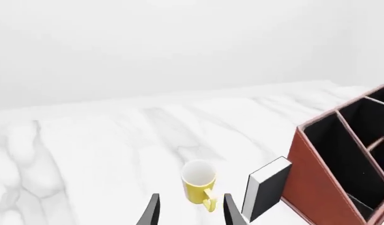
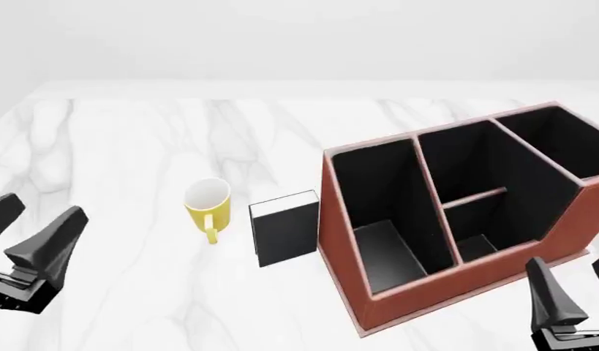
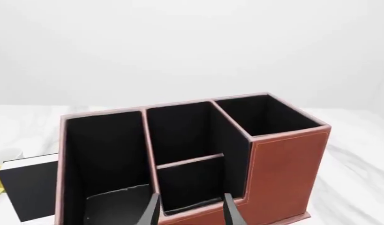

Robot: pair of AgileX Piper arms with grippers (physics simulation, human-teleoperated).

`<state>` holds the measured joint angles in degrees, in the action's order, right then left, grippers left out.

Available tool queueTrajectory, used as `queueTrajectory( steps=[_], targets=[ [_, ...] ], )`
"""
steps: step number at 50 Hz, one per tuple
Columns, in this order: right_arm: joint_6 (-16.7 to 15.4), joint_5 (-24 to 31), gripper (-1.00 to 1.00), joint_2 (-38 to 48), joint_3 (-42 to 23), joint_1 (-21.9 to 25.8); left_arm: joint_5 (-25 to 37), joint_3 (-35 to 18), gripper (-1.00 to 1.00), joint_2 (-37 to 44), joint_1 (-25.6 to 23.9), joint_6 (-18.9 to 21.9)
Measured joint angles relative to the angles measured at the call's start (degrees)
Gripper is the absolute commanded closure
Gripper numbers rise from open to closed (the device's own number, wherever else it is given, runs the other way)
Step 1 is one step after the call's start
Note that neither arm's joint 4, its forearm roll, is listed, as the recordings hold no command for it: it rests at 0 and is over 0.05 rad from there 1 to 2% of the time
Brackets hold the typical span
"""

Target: Pick up the book and place it in the back compartment of the caddy.

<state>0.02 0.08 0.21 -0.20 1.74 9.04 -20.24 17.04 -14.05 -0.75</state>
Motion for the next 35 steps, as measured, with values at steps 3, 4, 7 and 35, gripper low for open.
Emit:
queueTrajectory(
  steps=[3,4,7,35],
  targets=[
    [0.03,0.05,-1.00,-0.03,-0.01,0.15,1.53,-4.08,-1.00,4.59,-2.37,1.32],
    [0.04,0.07,-1.00,-0.03,-0.01,0.19,2.06,-5.50,-1.00,6.25,-3.18,1.78],
    [0.04,0.11,-1.00,-0.05,-0.02,0.28,3.66,-9.64,-1.00,10.94,-5.59,3.04],
    [0.05,0.30,-1.00,0.05,0.07,0.81,22.55,-43.30,-1.00,43.68,-22.16,14.36]
  ],
)
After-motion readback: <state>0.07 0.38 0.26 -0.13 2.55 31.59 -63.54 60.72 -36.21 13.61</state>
